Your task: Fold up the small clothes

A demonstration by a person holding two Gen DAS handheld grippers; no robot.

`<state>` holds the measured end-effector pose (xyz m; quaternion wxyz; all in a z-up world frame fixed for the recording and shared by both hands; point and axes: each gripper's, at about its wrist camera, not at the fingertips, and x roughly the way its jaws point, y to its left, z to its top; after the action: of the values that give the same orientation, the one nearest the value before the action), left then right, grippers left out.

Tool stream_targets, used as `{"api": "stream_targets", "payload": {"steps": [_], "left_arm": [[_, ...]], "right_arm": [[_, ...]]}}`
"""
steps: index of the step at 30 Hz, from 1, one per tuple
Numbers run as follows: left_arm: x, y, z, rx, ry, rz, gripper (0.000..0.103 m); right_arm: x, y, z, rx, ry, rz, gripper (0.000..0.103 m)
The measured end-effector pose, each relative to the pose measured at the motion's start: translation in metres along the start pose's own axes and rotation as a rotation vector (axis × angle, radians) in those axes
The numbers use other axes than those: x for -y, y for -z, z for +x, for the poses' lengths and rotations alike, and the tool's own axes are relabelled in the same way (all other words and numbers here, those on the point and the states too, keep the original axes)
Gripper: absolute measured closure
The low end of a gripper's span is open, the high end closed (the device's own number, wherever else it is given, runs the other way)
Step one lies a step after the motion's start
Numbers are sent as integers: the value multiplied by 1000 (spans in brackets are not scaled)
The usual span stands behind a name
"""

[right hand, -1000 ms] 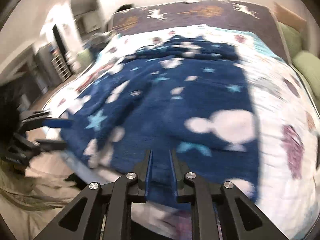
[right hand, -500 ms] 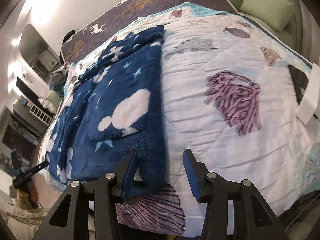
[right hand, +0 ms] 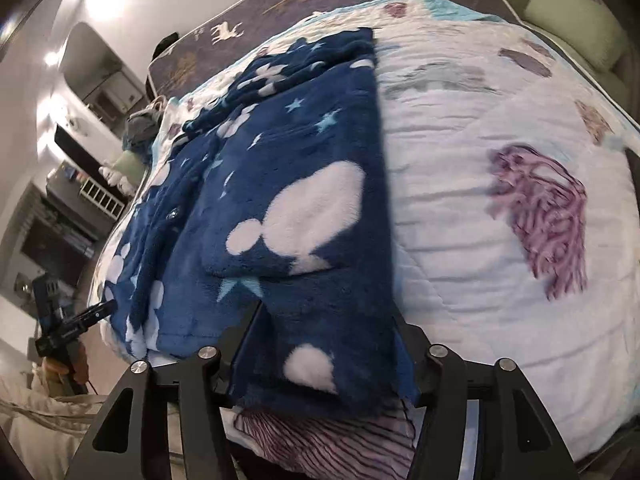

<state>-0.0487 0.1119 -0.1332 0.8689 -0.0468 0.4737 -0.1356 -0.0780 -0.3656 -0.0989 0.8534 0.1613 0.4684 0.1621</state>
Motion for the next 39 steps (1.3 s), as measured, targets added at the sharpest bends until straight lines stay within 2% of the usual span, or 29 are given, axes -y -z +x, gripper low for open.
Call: {"api": "stream_targets", "payload": {"steps": [5,7,8,9,10,11,12,14,18,22,26,32,35,36,38,39], "left_arm": [[-2,-1,0,5,3,-20,36],[-1,0,0,7,0,-11,37],[0,0,0,6,6,-6,42],[0,0,-1,3,25,-4,58],[-1,0,-2,-8,79,-13,70],[-2,0,-2,-17,109,-26,83],[-3,-1,-3,-18,124,-42,84],[-5,-2,-7,-8,135,-62,87],[-7,-10,-30,69,192,-87,88],[4,-22,-67,171,204,-31,89],[13,-23,-81,190,181,2,89],[9,-15,-86,172,191,-24,89],[9,-7,-104,192,181,-10,90],[9,-5,-109,201,182,-8,92],[10,-2,-122,224,204,6,102],[11,-2,-127,241,209,17,102]], "right_arm": [[10,-3,-1,-6,-58,52,43],[9,-1,-2,-4,-55,61,44],[7,-1,-2,-4,-43,58,46],[3,0,-1,-5,-23,48,47],[0,0,-1,-8,-9,45,56],[0,0,0,-12,-1,52,79],[2,0,0,-22,-16,69,85],[5,-1,-1,-25,-51,108,88],[-2,-7,-18,21,-122,120,90],[-11,-19,-47,90,-180,104,90],[-27,-25,-66,128,-189,62,90],[-35,-13,-68,118,-190,66,90],[-32,-7,-74,125,-195,73,90],[-32,-4,-78,133,-195,72,90],[-33,1,-87,151,-195,69,90],[-34,2,-91,159,-192,64,90]]}}
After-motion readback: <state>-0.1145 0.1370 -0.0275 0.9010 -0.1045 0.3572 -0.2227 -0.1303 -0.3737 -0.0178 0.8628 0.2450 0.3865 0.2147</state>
